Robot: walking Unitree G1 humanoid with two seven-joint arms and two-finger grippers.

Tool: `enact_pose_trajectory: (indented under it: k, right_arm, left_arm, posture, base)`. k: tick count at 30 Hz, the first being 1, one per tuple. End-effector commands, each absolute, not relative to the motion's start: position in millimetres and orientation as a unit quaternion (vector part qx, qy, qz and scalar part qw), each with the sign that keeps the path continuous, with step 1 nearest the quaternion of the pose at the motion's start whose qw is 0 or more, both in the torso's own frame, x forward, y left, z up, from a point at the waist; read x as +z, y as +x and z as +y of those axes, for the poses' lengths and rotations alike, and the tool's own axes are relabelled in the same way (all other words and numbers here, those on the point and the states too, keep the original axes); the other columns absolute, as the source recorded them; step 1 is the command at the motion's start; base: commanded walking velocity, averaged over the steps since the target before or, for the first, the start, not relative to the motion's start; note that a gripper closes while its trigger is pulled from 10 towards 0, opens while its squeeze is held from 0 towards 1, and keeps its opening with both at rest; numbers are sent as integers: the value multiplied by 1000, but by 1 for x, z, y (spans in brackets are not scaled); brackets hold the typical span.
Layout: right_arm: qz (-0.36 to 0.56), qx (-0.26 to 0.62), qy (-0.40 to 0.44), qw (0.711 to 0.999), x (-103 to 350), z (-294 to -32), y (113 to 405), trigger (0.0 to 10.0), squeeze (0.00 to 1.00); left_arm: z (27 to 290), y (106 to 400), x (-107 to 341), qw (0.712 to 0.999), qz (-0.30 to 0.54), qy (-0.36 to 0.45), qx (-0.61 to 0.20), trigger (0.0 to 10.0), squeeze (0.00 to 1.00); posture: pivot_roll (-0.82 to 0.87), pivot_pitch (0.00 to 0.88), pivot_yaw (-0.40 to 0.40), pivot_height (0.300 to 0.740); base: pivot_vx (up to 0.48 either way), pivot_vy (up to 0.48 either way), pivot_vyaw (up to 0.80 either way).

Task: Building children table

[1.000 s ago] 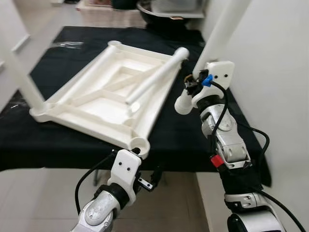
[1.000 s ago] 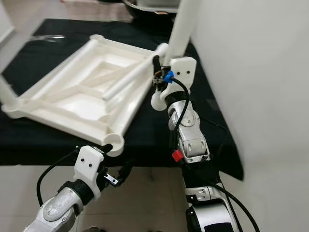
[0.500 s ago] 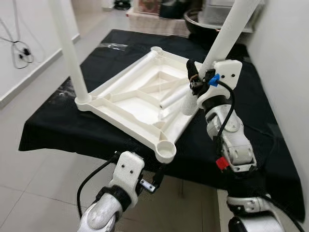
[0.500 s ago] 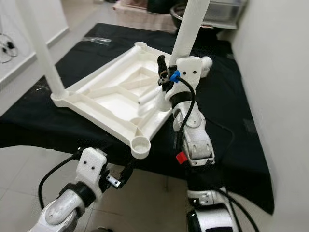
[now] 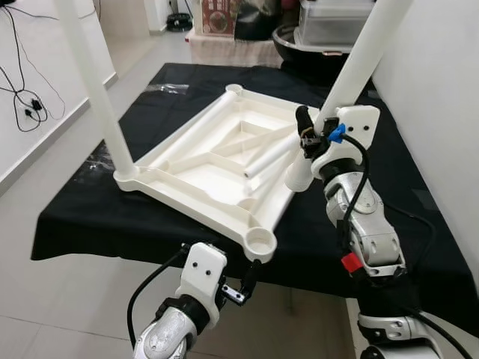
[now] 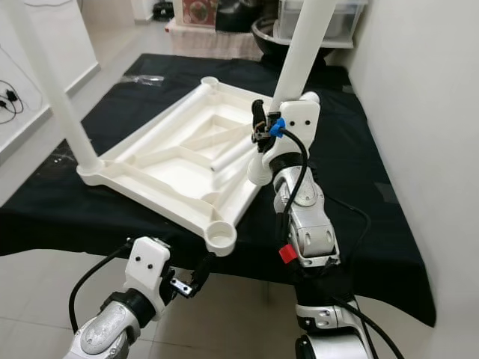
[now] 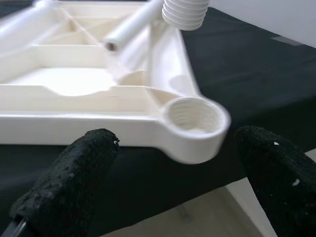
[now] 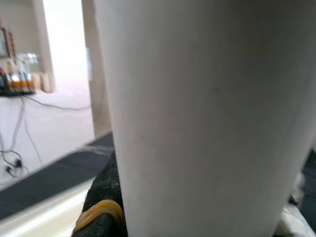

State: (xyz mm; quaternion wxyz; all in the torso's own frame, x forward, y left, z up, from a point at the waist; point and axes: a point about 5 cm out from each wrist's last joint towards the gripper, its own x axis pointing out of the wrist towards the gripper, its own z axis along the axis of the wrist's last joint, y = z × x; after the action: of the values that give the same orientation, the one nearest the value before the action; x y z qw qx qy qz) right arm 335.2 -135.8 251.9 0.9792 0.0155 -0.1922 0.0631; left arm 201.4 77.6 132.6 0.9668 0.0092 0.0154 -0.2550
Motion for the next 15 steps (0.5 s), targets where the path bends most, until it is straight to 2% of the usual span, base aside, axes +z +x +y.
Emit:
enact_pose_trajectory:
  k: [1,15]
  right_arm:
    - [-194,75,21,978,254,-130,334,10000,0]
    - [-203,90,21,975,270,-136,338,10000,0]
  left_arm:
    - [81,200,126,968,28,17,-249,10000,0]
    - [80,200,127,967,25,23,-252,10000,0]
  posture:
    - [94,35,-77,740]
    - [91,65,-61,740]
  base:
    - [0,0,0]
    - [0,0,0]
